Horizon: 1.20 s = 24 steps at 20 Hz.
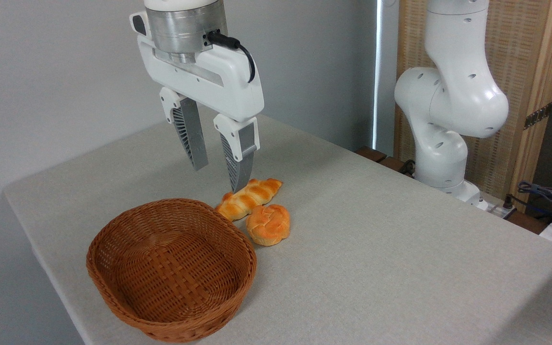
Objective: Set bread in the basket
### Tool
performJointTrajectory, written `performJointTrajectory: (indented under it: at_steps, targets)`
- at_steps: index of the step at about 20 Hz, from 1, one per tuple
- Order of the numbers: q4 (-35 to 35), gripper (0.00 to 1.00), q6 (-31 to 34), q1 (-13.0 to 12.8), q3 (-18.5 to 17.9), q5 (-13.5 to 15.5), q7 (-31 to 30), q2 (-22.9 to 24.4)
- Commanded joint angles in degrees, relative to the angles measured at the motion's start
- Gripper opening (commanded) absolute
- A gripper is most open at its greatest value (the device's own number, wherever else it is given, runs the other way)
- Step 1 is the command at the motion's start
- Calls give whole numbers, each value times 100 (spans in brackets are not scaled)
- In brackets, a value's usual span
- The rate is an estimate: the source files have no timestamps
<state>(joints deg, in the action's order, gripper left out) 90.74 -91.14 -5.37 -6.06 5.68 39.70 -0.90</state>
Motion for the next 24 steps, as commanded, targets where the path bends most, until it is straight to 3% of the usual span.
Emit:
performJointTrajectory:
  at_steps: [1, 24]
  targets:
    - [-13, 100, 88, -26, -70, 222, 29, 55]
    - [40, 100, 219, -43, -35, 223, 29, 55]
